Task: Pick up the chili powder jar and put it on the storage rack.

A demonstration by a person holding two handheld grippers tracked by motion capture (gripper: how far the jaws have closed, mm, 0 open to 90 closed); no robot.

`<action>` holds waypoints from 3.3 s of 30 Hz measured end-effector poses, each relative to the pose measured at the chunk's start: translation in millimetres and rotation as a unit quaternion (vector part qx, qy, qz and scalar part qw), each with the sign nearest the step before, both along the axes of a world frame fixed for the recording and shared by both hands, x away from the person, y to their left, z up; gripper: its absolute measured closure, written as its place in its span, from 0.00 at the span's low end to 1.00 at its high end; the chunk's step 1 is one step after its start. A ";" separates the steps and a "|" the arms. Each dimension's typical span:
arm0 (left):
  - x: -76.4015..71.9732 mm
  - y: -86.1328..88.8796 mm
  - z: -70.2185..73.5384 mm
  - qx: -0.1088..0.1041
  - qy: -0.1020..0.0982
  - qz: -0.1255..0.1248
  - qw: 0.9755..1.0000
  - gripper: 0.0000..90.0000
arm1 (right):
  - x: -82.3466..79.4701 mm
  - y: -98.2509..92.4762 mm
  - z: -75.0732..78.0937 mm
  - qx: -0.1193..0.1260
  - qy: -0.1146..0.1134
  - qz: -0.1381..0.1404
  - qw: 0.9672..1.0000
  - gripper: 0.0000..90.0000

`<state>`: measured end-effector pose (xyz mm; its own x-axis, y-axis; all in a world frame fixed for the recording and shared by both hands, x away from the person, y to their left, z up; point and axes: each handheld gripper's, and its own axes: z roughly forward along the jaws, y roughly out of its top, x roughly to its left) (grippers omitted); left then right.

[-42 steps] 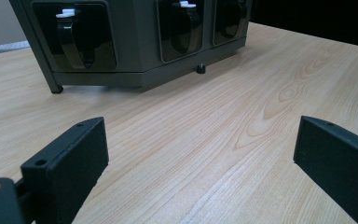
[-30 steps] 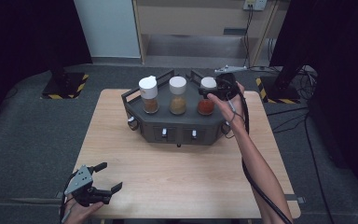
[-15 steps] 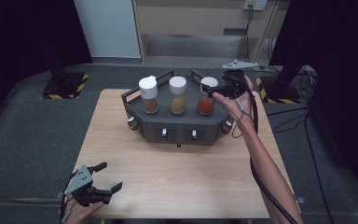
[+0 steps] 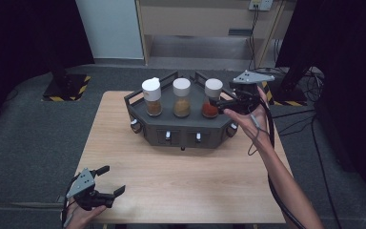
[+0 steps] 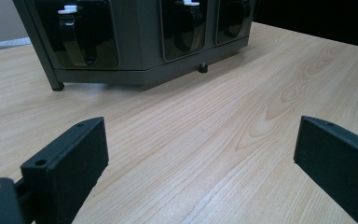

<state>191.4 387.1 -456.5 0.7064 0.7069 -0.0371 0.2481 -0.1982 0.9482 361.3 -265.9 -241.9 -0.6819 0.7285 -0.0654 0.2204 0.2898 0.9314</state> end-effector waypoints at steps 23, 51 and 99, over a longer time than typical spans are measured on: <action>-0.5 -0.2 -0.4 0.002 -0.002 -0.003 1.000 0.02 | -70.5 -39.6 -44.6 0.020 -0.003 0.025 0.999 0.01; -0.9 -0.1 -0.1 0.003 -0.002 -0.002 1.000 0.02 | -149.9 -70.4 -112.9 0.017 0.004 -0.016 1.000 0.01; -1.4 1.0 -0.6 -0.002 -0.006 -0.004 1.000 0.02 | -172.0 -98.6 -180.6 0.030 0.018 -0.048 0.998 0.01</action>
<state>190.0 388.1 -457.1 0.7119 0.7015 -0.0321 0.2360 -0.1960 0.9518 189.3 -364.5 -422.5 -0.6097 0.7926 0.0039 0.2781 0.2093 0.9375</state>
